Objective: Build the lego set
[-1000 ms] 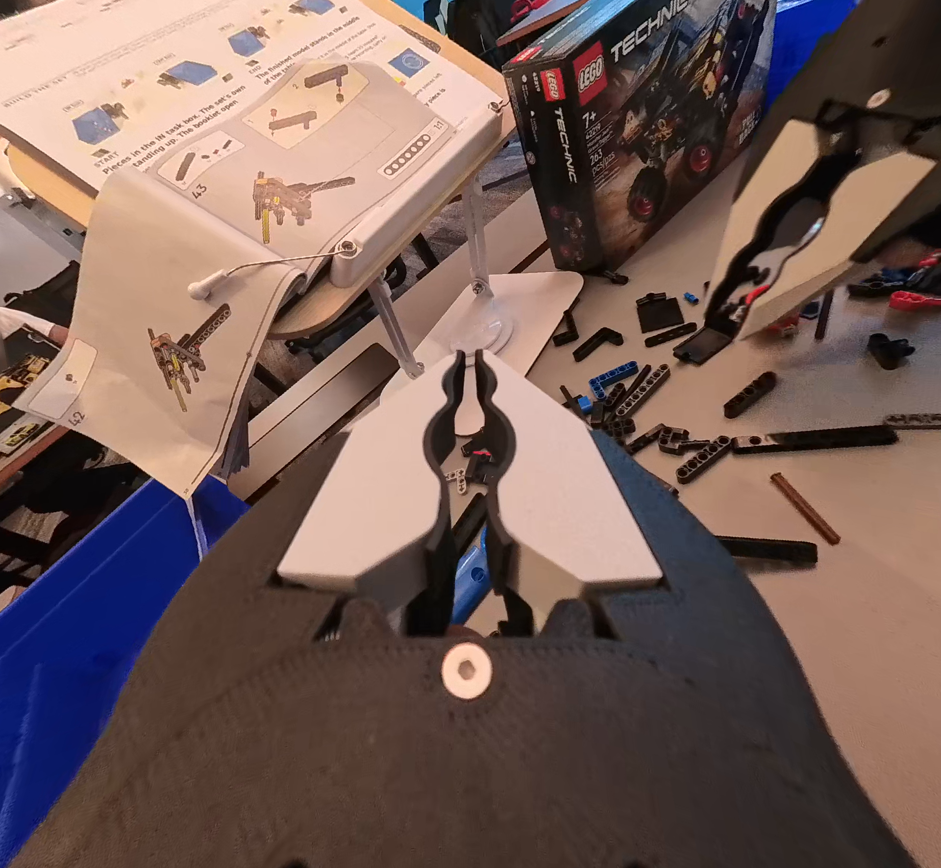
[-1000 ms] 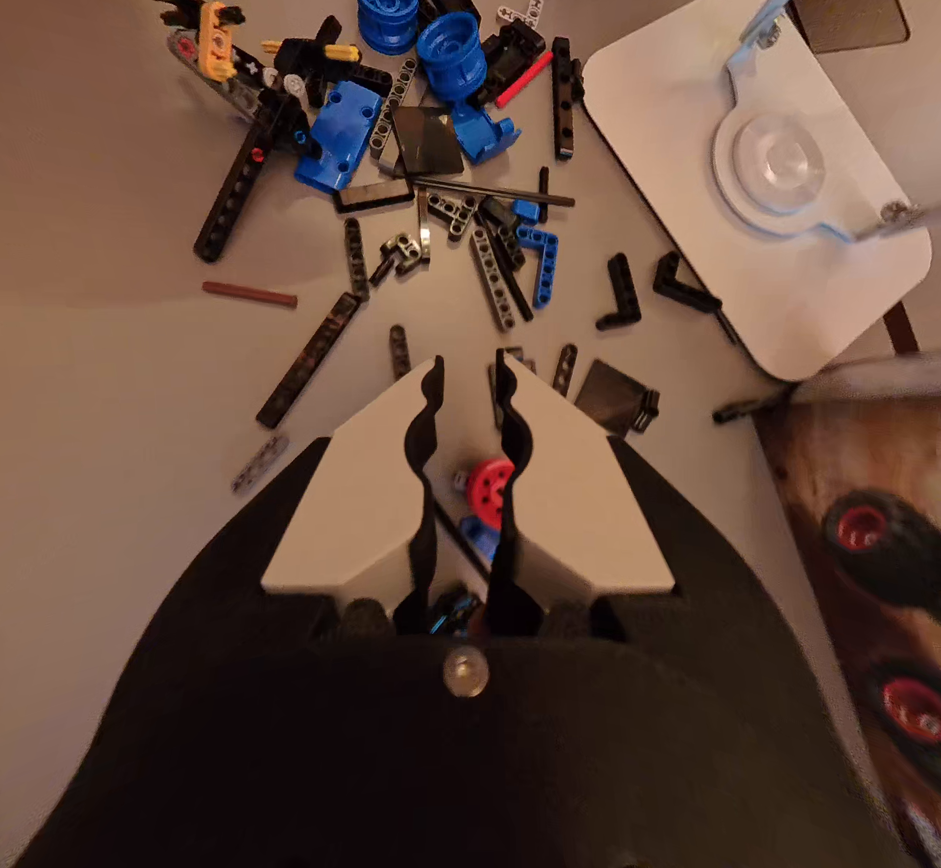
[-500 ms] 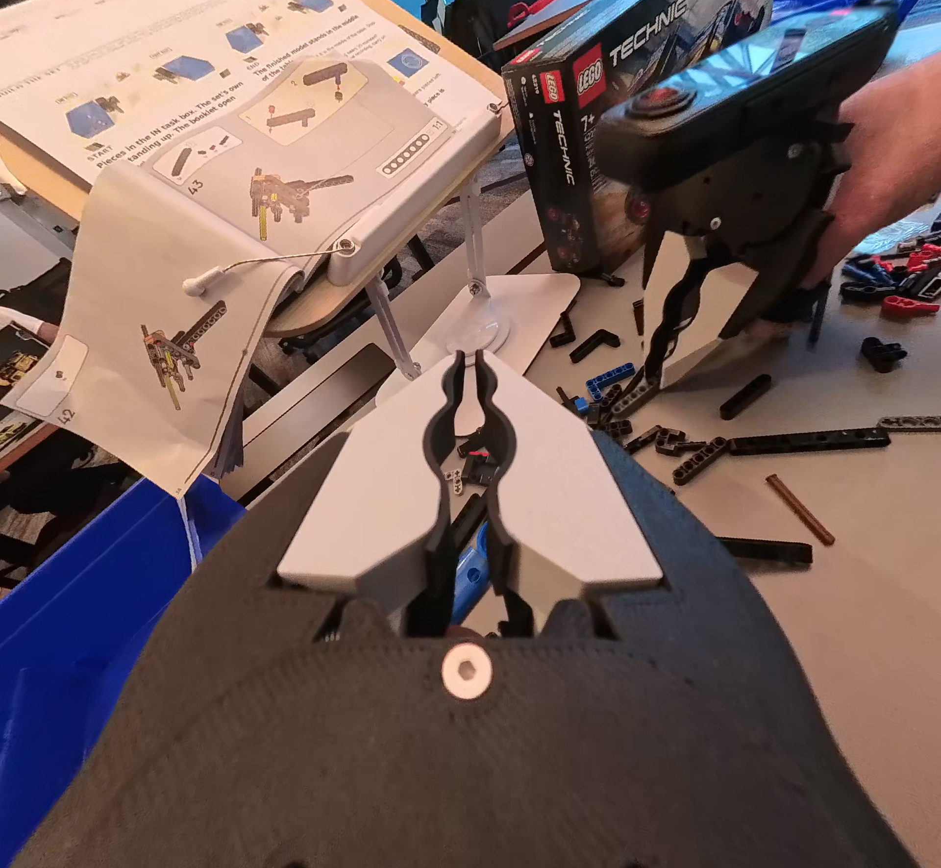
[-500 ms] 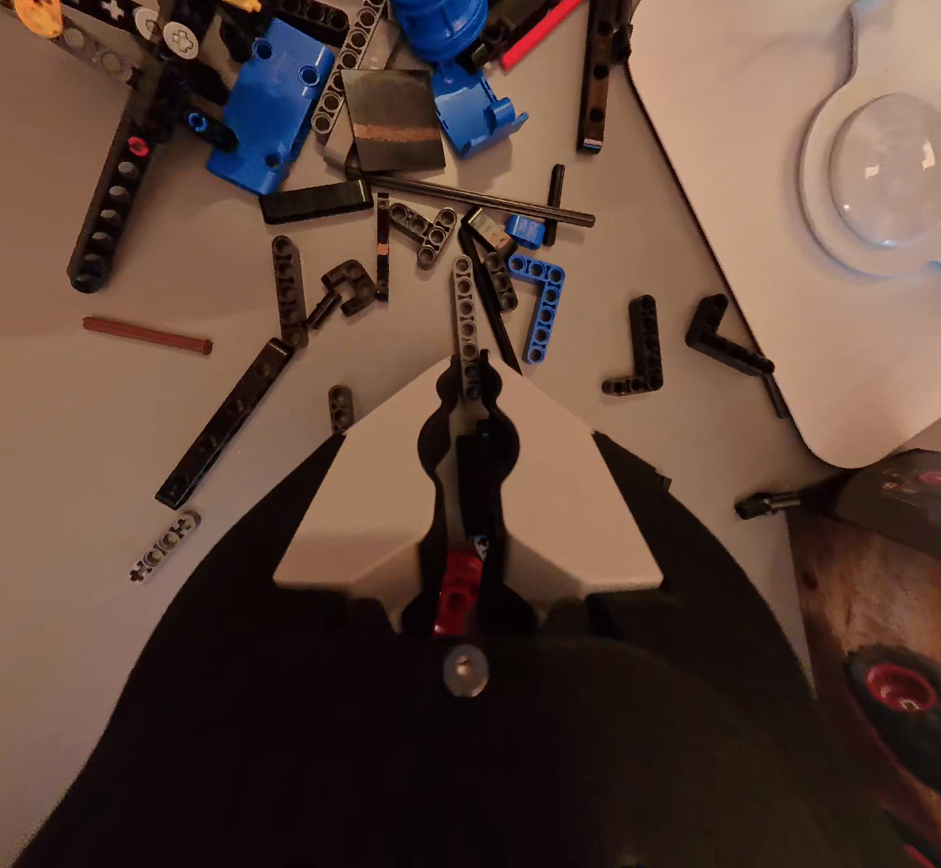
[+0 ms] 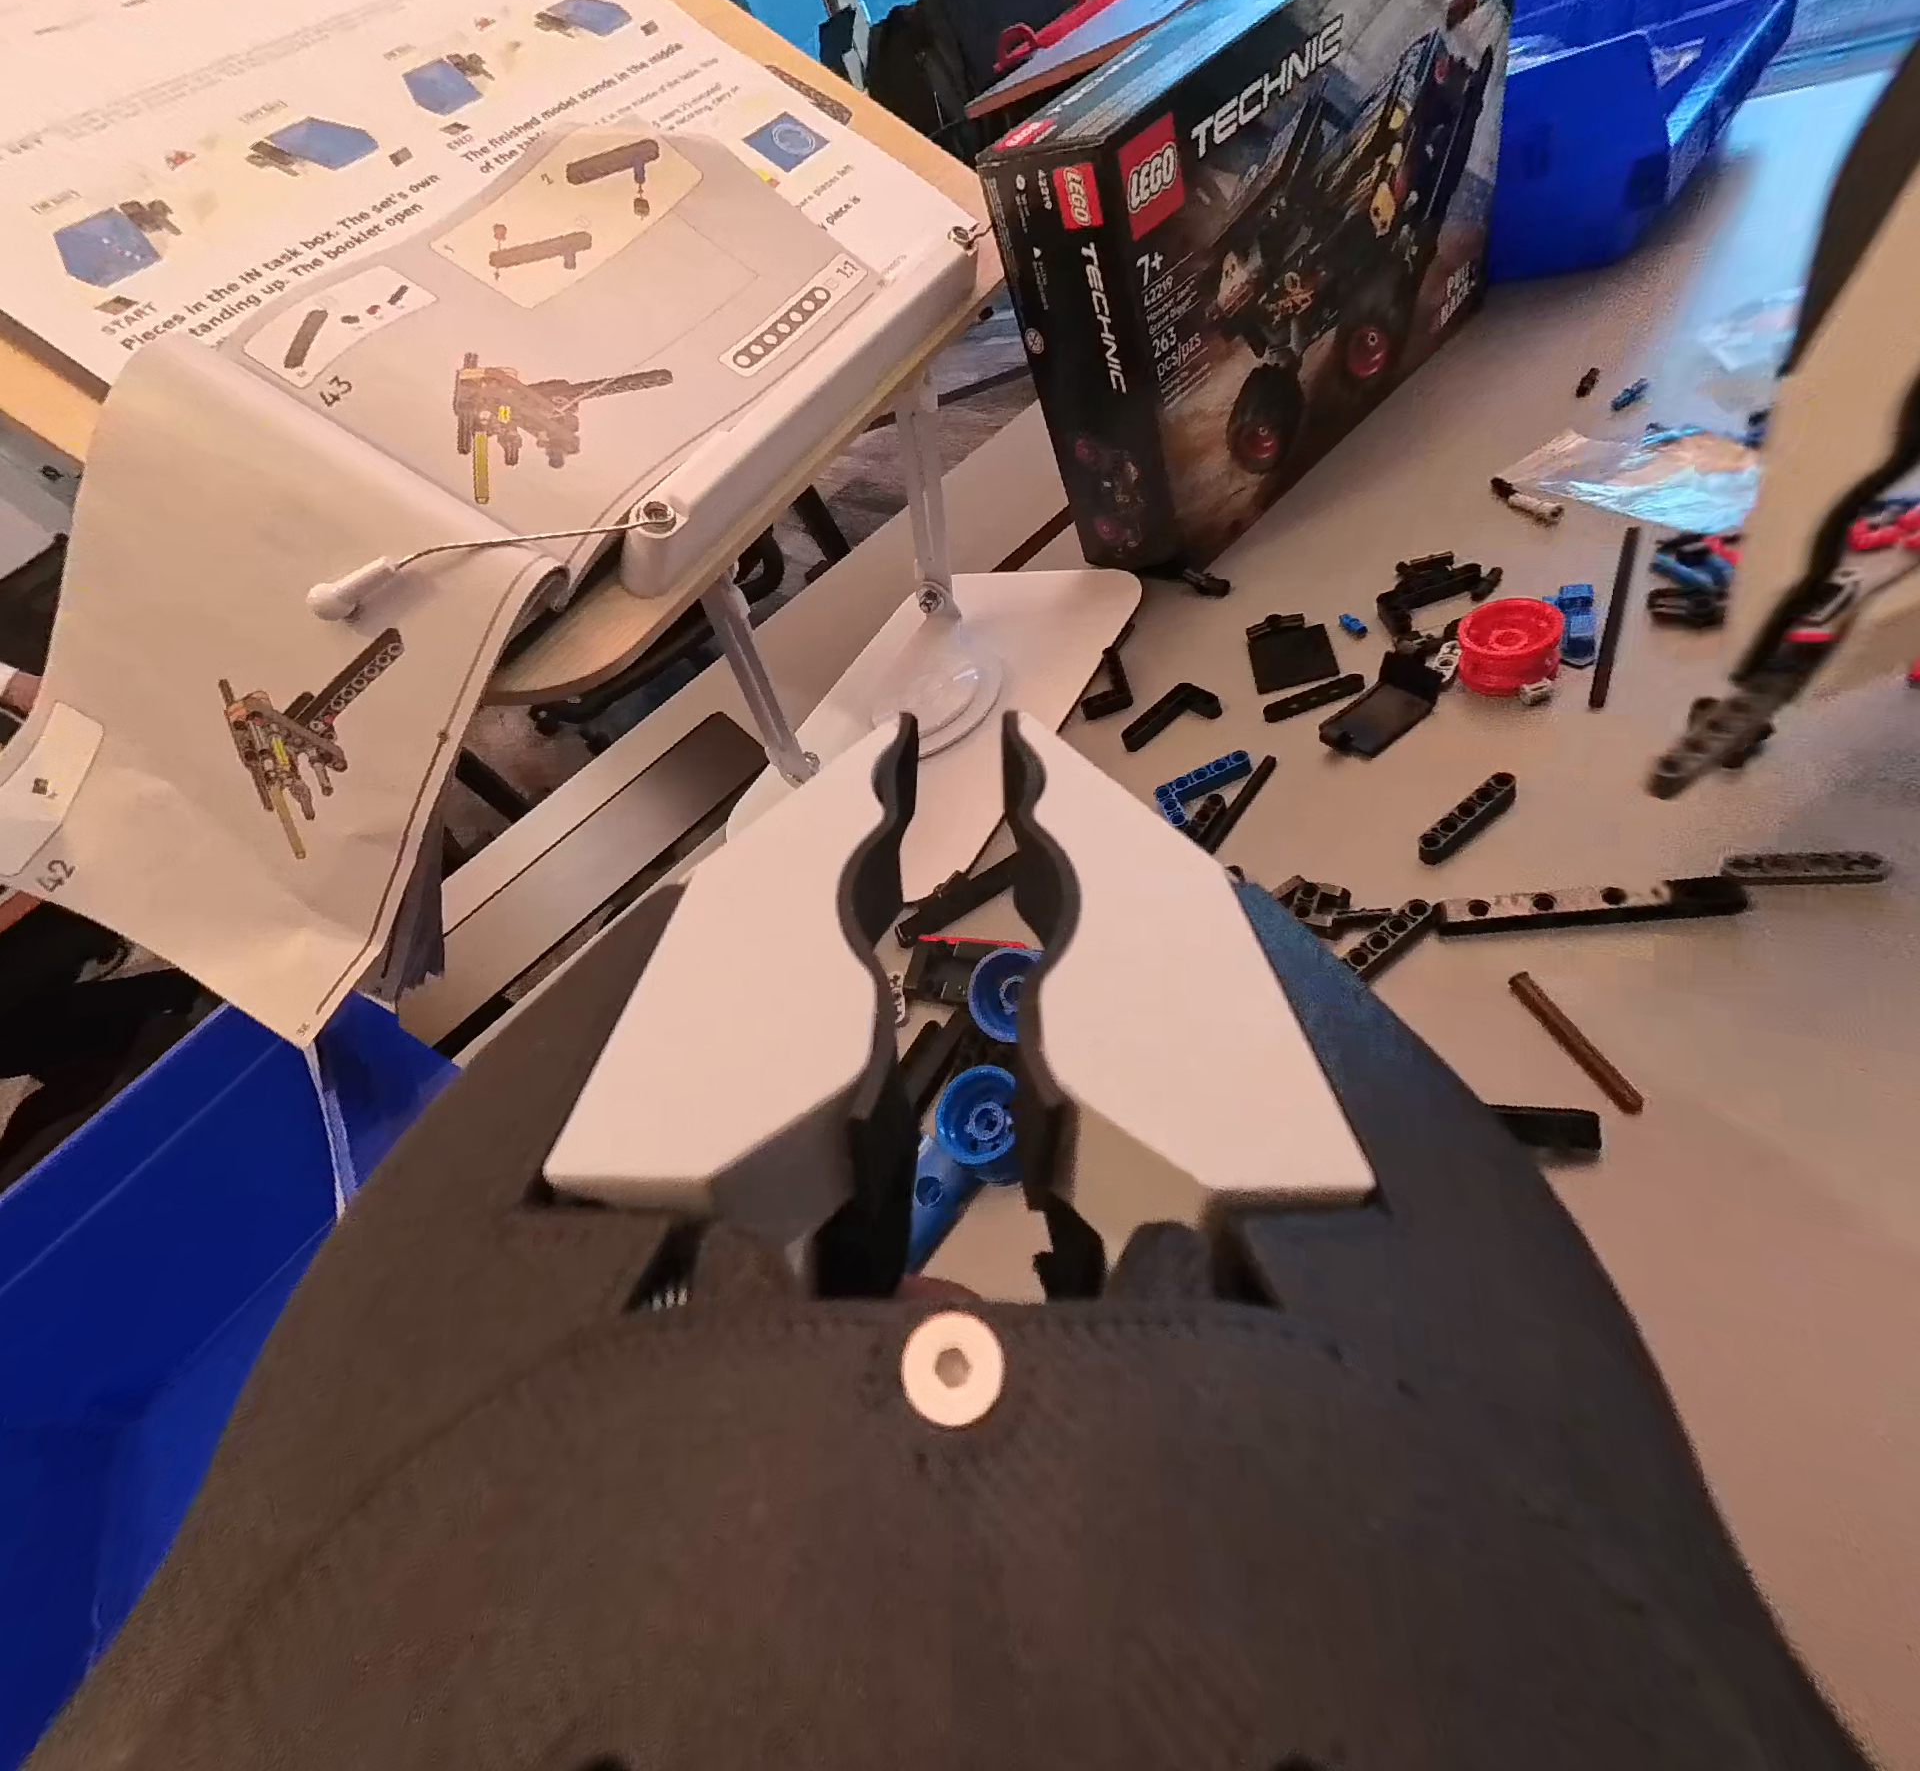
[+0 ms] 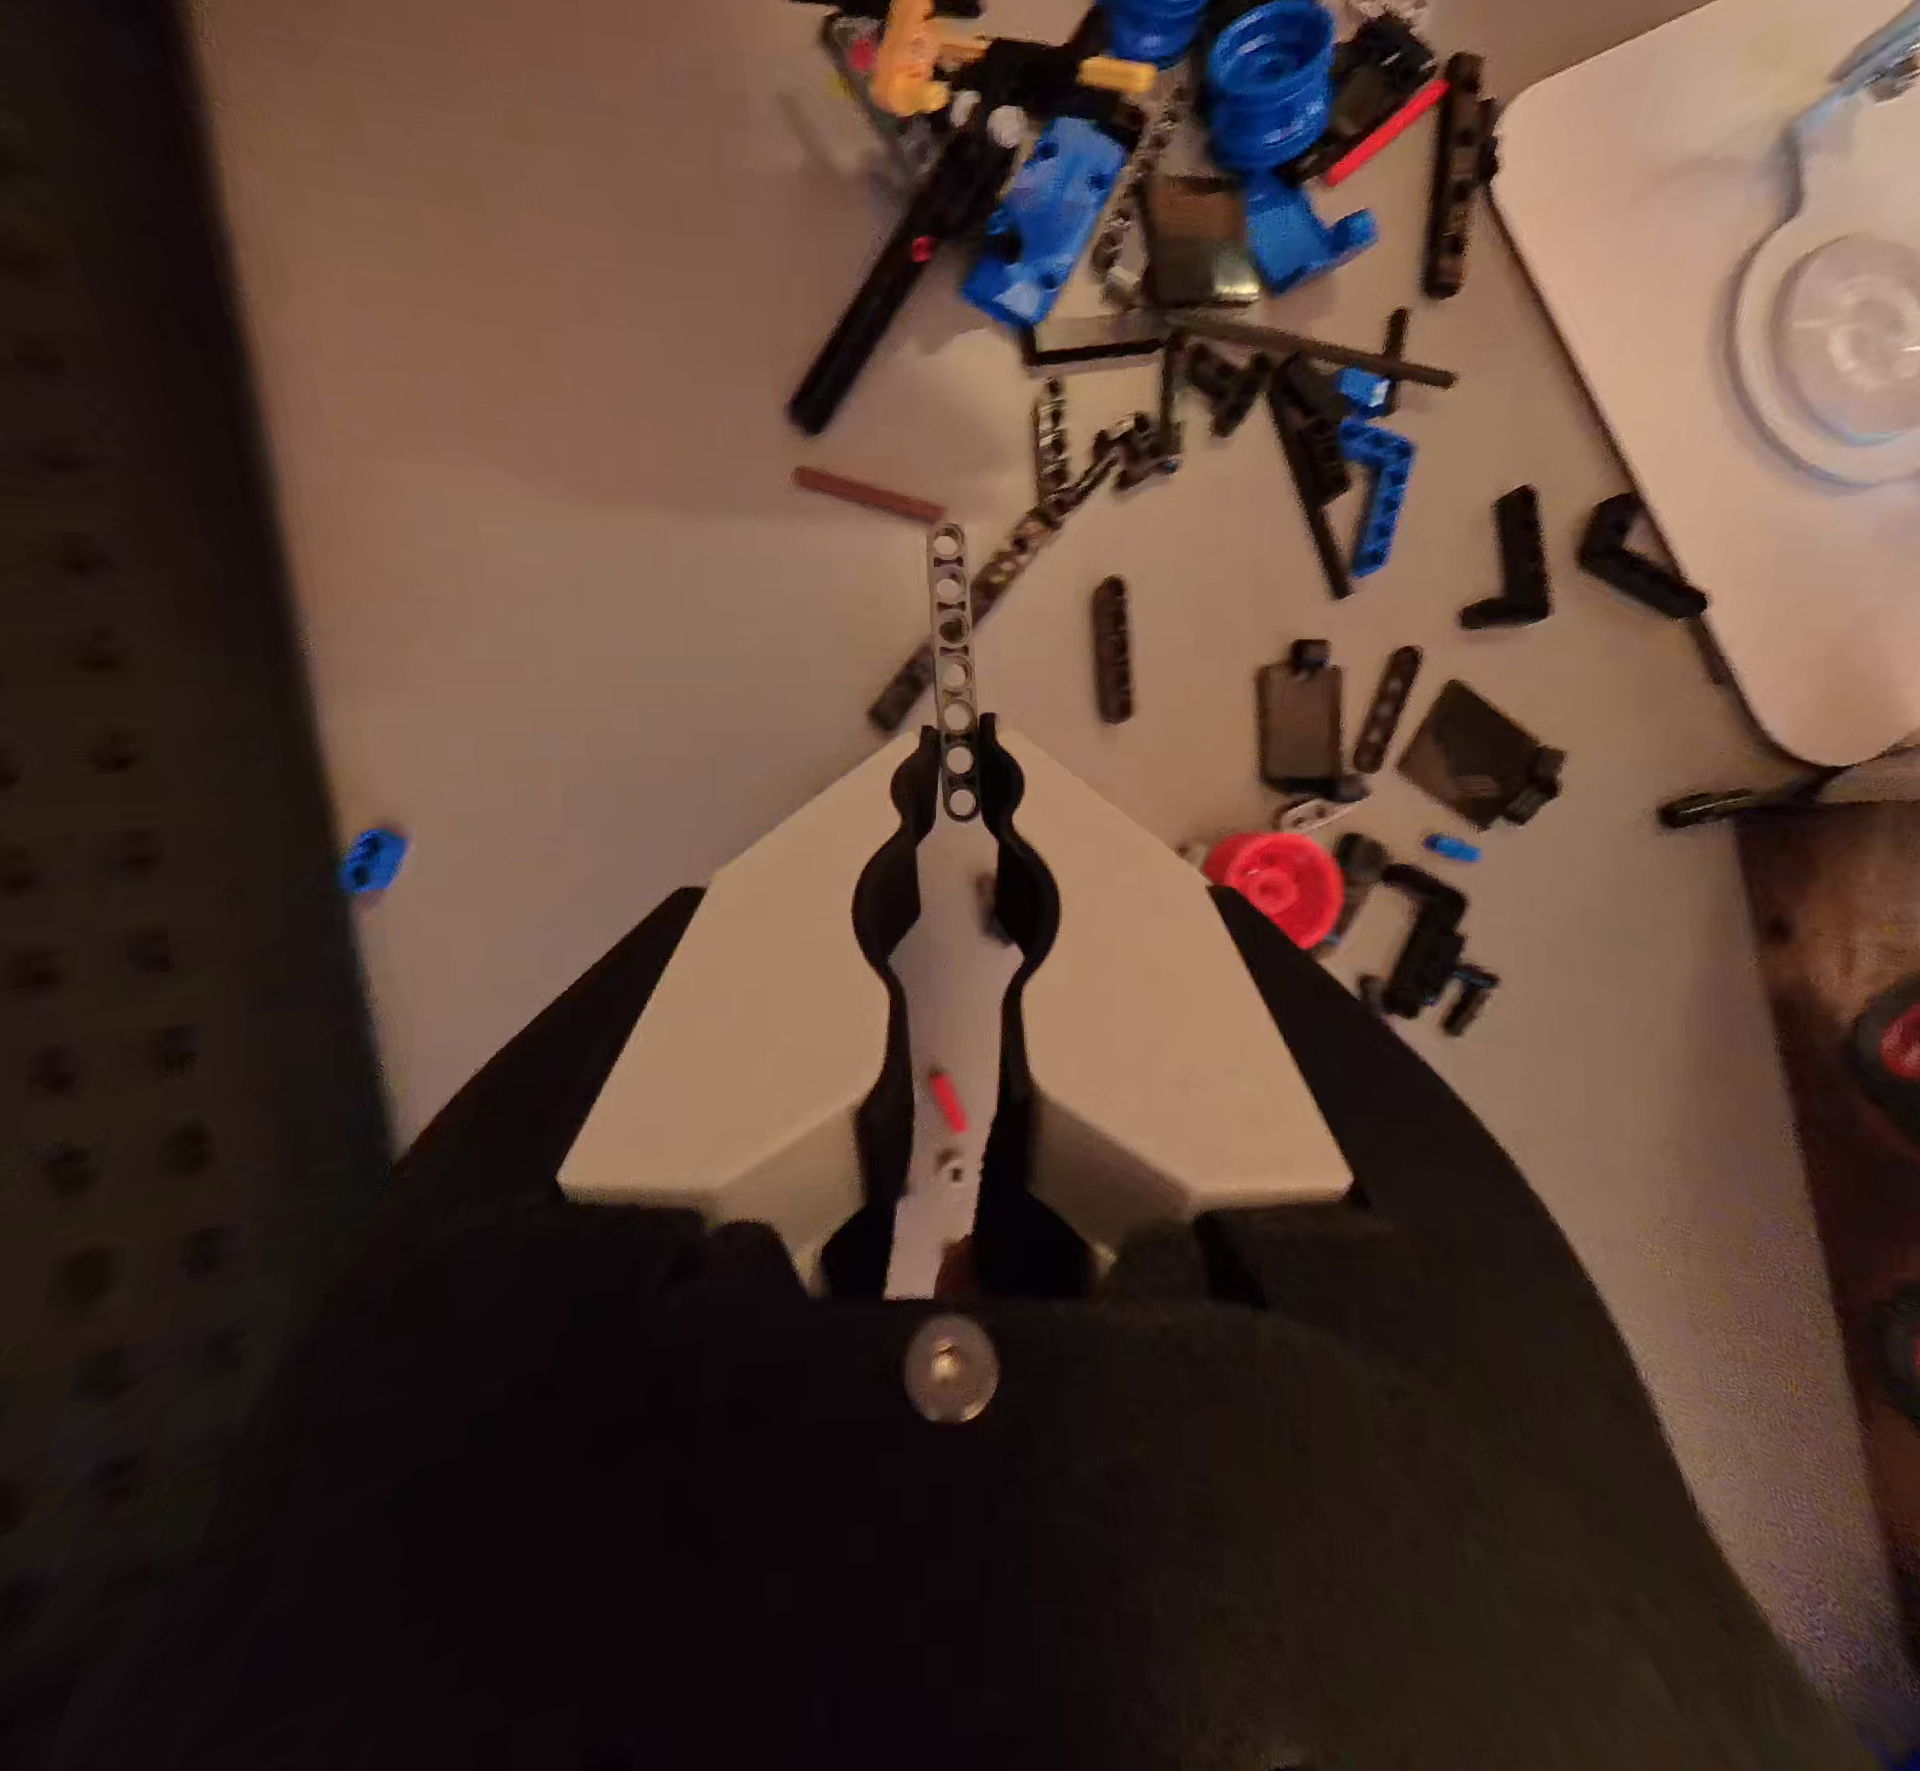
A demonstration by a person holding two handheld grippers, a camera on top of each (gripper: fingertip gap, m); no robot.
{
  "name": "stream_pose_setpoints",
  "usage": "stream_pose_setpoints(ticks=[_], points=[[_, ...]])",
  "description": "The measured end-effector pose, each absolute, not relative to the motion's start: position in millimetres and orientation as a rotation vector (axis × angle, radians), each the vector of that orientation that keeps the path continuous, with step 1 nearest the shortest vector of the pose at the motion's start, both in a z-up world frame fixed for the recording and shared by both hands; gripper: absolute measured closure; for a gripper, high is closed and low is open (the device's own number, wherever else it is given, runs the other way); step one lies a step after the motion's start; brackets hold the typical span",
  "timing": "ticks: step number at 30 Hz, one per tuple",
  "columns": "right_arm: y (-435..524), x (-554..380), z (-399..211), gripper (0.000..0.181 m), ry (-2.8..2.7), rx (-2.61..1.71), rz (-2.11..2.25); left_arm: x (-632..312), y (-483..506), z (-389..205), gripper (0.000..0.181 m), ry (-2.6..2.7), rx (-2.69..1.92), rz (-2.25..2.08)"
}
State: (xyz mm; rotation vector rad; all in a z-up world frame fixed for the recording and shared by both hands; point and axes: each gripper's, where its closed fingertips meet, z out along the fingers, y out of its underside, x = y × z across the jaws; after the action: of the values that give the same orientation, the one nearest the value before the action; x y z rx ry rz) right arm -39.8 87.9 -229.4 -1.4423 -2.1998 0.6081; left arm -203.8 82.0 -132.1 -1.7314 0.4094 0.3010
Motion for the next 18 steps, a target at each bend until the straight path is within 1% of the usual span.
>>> stream_pose_setpoints(ticks=[7,15,18], points=[[45.1,-11.8,-258.5,0.177,-2.289,-1.458,0.648,-200.1,85.3,-140.6,0.168,0.438,-1.756,0.314],[32.1,-10.1,-281.0,0.177,-2.318,-1.485,0.677,-200.1,85.6,-141.6,0.169,0.44,-1.758,0.316],[32.2,-11.5,-279.7,0.169,-2.311,-1.479,0.686,-199.6,85.5,-140.9,0.169,0.441,-1.755,0.317]])
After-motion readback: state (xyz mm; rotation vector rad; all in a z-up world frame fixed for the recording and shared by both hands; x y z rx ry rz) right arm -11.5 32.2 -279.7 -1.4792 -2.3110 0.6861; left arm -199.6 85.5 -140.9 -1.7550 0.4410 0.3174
